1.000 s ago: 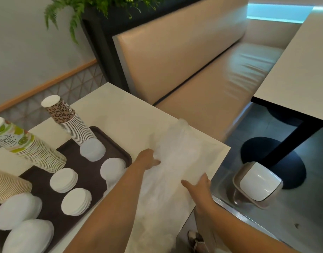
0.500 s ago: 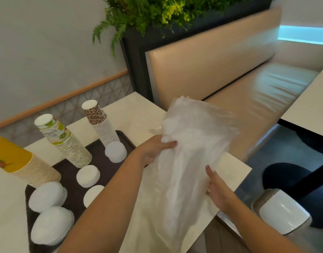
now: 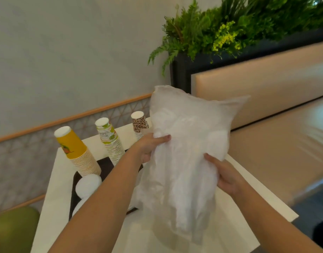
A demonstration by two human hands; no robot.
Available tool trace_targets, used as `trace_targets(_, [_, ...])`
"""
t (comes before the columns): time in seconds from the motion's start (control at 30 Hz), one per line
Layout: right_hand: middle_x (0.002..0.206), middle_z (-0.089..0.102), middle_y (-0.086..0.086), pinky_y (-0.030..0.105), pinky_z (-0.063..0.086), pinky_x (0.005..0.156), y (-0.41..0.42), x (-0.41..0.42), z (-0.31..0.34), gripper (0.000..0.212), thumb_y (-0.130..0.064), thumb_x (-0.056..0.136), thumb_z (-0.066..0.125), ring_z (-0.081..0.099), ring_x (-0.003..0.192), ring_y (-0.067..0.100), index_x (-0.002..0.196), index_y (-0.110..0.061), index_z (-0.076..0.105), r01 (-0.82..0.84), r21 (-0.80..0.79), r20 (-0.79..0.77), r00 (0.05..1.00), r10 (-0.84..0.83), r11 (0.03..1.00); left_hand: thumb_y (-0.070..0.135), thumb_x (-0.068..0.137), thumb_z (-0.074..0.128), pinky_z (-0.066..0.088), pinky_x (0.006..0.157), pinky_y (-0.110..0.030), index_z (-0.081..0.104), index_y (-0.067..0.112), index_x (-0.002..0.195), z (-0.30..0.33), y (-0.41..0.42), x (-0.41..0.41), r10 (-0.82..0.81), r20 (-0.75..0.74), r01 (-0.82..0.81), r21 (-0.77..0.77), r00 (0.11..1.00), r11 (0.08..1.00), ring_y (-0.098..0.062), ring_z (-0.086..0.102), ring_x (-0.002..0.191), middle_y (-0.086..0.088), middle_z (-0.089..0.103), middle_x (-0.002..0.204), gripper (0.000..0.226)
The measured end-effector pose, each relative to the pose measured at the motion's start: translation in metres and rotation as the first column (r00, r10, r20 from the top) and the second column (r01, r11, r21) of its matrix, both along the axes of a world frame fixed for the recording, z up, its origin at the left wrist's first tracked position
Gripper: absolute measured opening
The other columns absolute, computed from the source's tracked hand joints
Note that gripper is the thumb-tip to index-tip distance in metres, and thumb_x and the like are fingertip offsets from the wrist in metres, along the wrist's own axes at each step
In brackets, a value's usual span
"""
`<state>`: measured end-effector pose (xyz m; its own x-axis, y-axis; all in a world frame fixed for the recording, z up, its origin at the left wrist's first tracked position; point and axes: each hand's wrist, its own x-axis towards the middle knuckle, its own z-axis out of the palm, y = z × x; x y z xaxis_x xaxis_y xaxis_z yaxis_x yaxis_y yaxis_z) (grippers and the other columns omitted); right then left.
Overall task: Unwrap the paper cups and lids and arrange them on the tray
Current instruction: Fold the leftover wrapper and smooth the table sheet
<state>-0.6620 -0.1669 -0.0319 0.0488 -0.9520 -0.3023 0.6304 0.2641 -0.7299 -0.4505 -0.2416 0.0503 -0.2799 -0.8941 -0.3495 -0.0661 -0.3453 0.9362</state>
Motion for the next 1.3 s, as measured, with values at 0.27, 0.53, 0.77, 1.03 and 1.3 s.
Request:
trace_targets(0.27, [0.123, 0.058, 0.006, 0.032, 0.056, 0.06, -0.043, 0.005, 0.058, 0.061, -0.003, 0.088, 0.06, 0.064, 0.094, 0.021, 0.141, -0.017, 0.032, 0.12, -0.182, -0.286, 0.943, -0.169, 0.976, 0.016, 0.085, 0.064, 0.051, 0.053, -0.025, 0.053, -0.003, 0.123, 0.02, 0.007, 0.036, 0.363, -0.006, -0.363, -0.025, 0.932, 0.931, -0.019, 0.062, 0.067, -0.01, 0.065, 0.087, 0.043])
trace_targets(0.53, [0.095, 0.059, 0.006, 0.022, 0.048, 0.046, -0.044, 0.02, 0.102, 0.036, 0.005, 0.092, 0.041, 0.06, 0.059, 0.01, 0.098, -0.027, 0.056, -0.038, -0.379, -0.496, 0.852, -0.168, 0.925, -0.009, 0.09, 0.044, 0.033, 0.039, -0.017, 0.043, 0.017, 0.076, 0.043, 0.024, 0.045, 0.414, 0.003, -0.363, -0.478, 0.91, 0.8, -0.012, 0.043, 0.047, -0.009, 0.044, 0.069, 0.03])
trace_targets(0.77, [0.135, 0.048, -0.013, 0.034, 0.048, 0.097, -0.04, 0.005, 0.139, 0.072, -0.028, 0.063, 0.081, 0.049, 0.122, 0.013, 0.129, -0.036, 0.054, -0.442, -0.367, -0.768, 0.641, 0.001, 0.818, 0.01, 0.079, 0.072, 0.051, 0.087, -0.026, 0.062, 0.02, 0.117, 0.076, 0.035, 0.072, 0.161, 0.106, -0.087, -0.502, 0.981, 0.861, -0.013, 0.06, 0.109, -0.002, 0.06, 0.125, 0.041])
trace_targets(1.03, [0.129, 0.057, 0.01, 0.03, 0.039, 0.095, -0.047, 0.022, 0.168, 0.058, -0.014, 0.082, 0.071, 0.051, 0.118, 0.028, 0.136, -0.015, 0.05, -0.413, -0.398, -0.898, -0.008, -0.441, 0.819, 0.019, 0.073, 0.08, 0.033, 0.091, -0.019, 0.056, 0.017, 0.129, 0.109, 0.035, 0.083, 0.518, 0.683, 0.252, -0.698, 0.514, 0.671, -0.02, 0.049, 0.121, -0.002, 0.056, 0.132, 0.062])
trace_targets(1.3, [0.1, 0.062, 0.021, 0.03, 0.036, 0.075, -0.053, 0.023, 0.166, 0.018, -0.011, 0.09, 0.059, 0.056, 0.095, 0.037, 0.101, 0.0, 0.068, -0.402, -0.501, -0.837, -0.001, -0.547, 0.766, 0.015, 0.078, 0.075, 0.035, 0.074, -0.03, 0.072, 0.003, 0.101, 0.12, 0.028, 0.093, 0.697, 0.589, 0.262, -0.808, 0.409, 0.528, -0.032, 0.058, 0.091, -0.017, 0.066, 0.094, 0.025])
